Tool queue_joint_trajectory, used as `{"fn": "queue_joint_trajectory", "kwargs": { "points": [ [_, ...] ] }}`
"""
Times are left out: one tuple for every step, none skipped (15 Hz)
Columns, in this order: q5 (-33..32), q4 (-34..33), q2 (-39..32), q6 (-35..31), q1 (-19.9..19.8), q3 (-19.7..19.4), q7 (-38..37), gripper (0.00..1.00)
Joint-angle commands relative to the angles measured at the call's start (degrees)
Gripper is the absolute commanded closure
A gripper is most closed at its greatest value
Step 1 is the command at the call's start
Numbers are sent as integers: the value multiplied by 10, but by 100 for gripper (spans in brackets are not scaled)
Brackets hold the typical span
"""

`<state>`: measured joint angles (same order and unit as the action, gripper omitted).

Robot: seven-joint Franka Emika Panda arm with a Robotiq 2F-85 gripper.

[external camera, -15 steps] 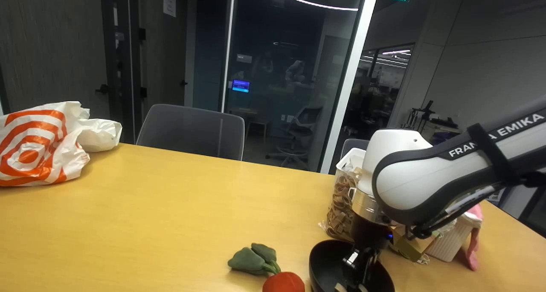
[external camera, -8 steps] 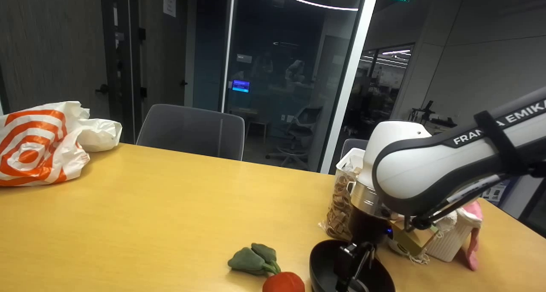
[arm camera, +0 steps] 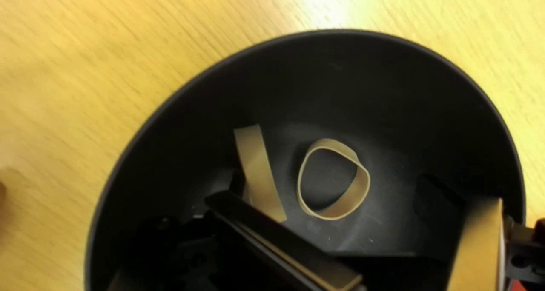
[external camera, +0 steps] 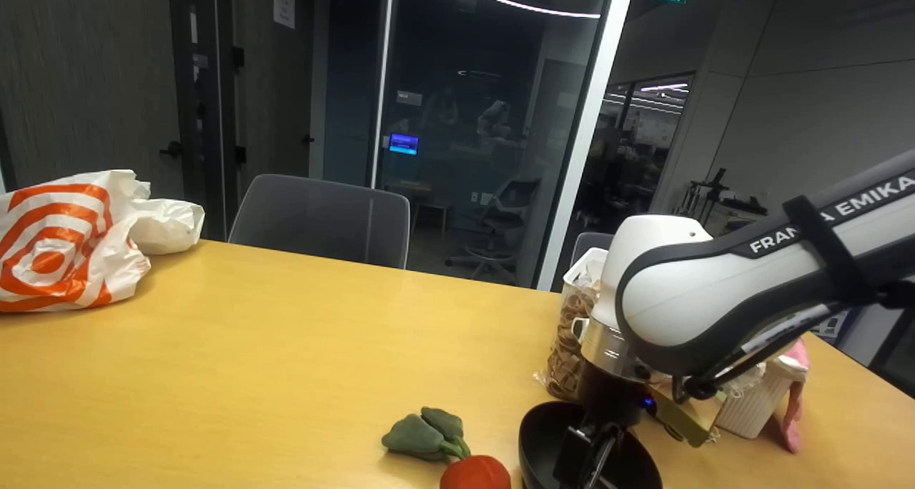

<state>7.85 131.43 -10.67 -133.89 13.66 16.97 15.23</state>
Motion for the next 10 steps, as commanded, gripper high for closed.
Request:
{"fn": "queue_joint_trajectory", "kwargs": {
  "points": [
    [-34,3,-10,-18,5,-1,6,0],
    [-42,3,-12,-23,5,-1,6,0],
    [-50,4,-14,-25,5,-1,6,0],
    [-56,4,-15,-28,5,-1,5,0],
    [-63,4,-13,-28,5,-1,6,25],
    [-68,5,-10,-30,5,-1,5,27],
    [-73,5,-9,-33,5,-1,4,34],
    [-75,5,-8,-33,4,-1,4,41],
    [-79,5,-8,-35,4,-1,3,51],
    [-80,5,-7,-35,4,-1,3,58]
  ]
}}
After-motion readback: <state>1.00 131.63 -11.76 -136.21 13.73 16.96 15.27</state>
